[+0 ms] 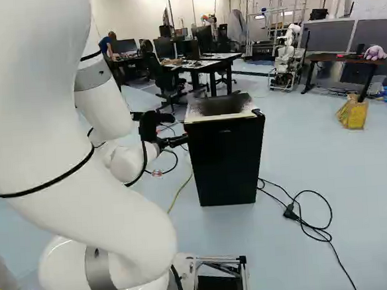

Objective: Grab a drink from the fridge

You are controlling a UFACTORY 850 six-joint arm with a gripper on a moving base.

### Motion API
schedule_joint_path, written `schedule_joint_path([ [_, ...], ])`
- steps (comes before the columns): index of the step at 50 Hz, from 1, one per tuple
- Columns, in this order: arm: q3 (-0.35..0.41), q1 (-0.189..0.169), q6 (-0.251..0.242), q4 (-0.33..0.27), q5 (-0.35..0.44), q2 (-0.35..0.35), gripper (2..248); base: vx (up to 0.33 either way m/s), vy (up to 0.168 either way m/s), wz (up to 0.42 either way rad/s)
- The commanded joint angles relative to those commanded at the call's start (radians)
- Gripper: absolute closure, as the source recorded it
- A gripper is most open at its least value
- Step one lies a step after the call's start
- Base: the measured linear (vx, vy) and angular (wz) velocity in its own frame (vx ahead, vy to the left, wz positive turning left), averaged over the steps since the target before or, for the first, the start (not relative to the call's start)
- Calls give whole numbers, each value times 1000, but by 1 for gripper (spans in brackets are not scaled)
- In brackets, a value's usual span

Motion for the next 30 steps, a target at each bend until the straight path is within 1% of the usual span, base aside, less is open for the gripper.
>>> schedule_joint_path([
  [30, -104, 88, 0, 154, 123, -174, 3, 0, 0, 0],
])
